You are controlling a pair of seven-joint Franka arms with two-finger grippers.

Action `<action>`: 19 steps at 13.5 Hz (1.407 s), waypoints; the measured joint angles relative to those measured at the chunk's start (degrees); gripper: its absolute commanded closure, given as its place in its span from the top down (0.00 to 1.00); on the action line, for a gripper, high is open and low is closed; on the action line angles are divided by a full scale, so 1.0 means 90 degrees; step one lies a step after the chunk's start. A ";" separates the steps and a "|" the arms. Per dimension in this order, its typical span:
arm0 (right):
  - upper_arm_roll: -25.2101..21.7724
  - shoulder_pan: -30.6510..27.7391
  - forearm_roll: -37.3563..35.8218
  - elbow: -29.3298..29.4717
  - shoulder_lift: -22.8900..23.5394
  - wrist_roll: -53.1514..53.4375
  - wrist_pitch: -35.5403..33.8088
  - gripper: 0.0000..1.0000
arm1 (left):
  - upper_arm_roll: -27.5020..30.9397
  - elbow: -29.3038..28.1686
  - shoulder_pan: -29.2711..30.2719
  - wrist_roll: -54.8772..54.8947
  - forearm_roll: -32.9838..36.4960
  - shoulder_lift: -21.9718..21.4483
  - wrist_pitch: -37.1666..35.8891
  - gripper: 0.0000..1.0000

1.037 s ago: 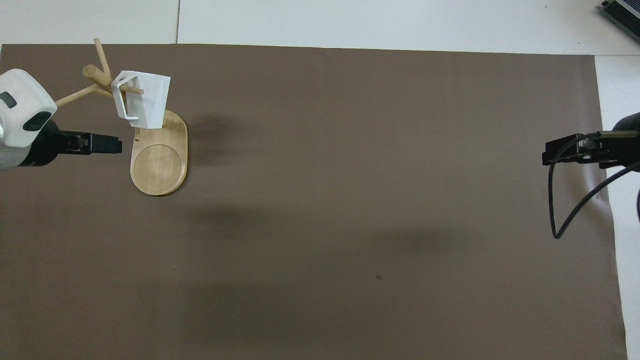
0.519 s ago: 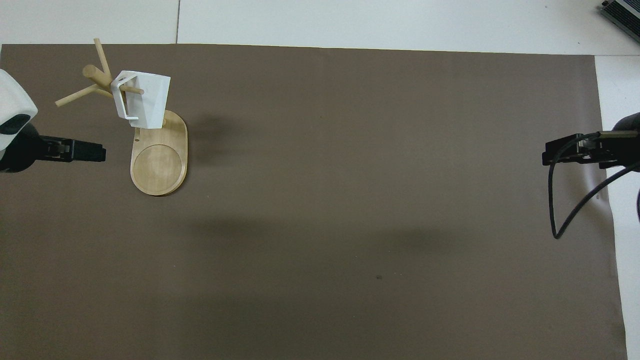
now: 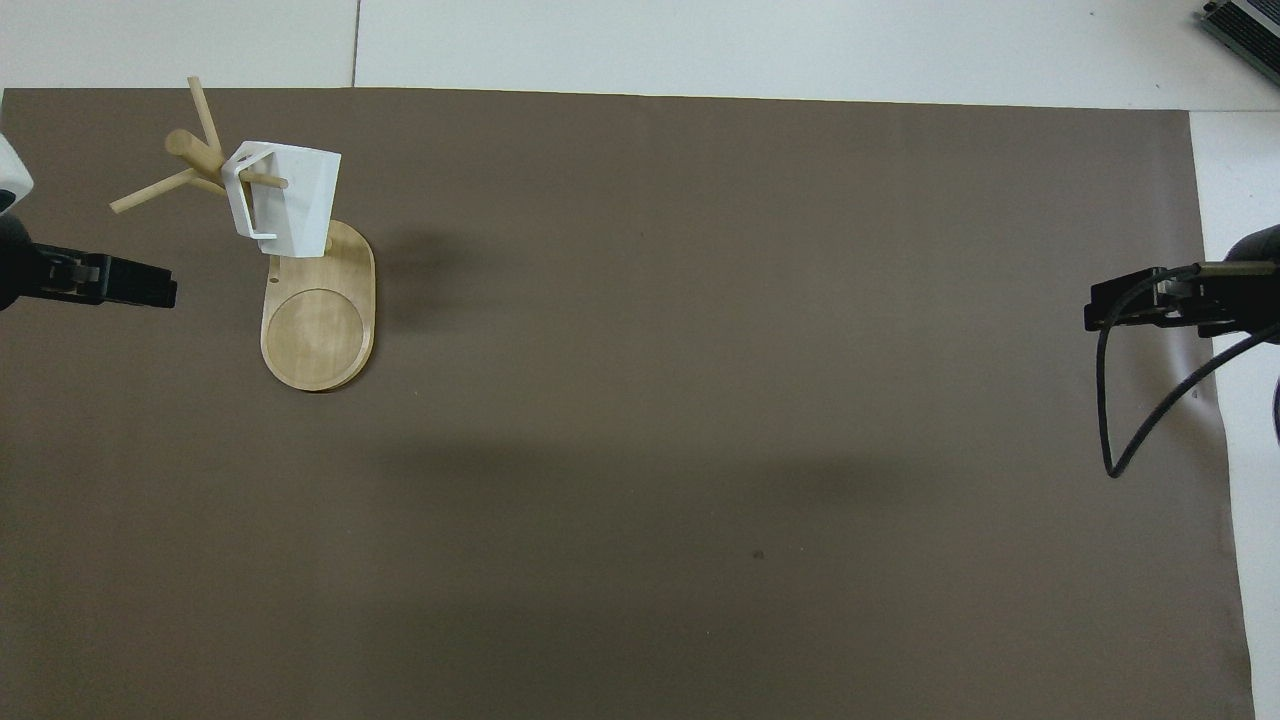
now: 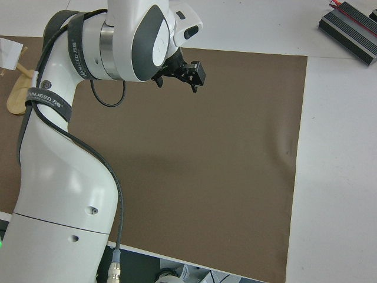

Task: Hang cup on rack

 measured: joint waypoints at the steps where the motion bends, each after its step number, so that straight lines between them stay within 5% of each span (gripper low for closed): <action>1: 0.0000 0.0000 0.0000 0.0000 0.0000 0.0000 0.0000 1.00 | -0.0012 0.0042 -0.0002 0.0010 0.0001 0.0005 -0.0062 1.00; 19: 0.0000 0.0000 0.0000 0.0000 0.0000 0.0000 0.0000 1.00 | 0.0067 0.0074 0.0032 0.0030 0.0081 -0.0093 -0.0569 1.00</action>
